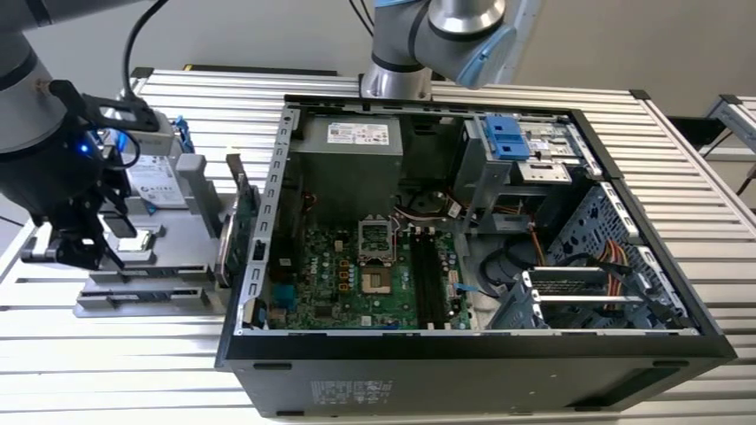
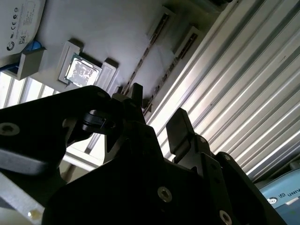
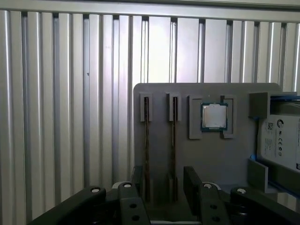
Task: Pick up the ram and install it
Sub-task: 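Pick up the ram and move it above insertion slot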
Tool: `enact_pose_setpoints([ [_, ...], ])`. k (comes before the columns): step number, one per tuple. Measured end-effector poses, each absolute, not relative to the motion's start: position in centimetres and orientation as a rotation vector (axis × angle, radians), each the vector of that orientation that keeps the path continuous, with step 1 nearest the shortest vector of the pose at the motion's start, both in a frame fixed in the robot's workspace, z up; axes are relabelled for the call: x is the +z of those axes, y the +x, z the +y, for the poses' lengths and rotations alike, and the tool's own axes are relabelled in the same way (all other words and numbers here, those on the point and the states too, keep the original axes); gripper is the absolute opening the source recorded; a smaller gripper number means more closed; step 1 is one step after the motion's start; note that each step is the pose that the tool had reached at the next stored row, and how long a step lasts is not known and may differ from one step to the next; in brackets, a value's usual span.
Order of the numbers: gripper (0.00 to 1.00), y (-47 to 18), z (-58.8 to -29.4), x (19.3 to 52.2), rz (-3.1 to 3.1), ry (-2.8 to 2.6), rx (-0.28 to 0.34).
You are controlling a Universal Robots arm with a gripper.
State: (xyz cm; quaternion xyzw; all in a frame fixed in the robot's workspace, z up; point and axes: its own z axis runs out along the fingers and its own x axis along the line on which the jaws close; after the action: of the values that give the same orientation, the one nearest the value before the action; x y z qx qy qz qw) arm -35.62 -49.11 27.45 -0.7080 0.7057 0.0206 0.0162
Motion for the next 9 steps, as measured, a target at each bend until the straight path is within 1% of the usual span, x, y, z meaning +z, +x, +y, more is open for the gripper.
enact_pose_setpoints([
  [9,1.0,-35.59,-49.31,26.99,2.195,-2.201,0.064],
])
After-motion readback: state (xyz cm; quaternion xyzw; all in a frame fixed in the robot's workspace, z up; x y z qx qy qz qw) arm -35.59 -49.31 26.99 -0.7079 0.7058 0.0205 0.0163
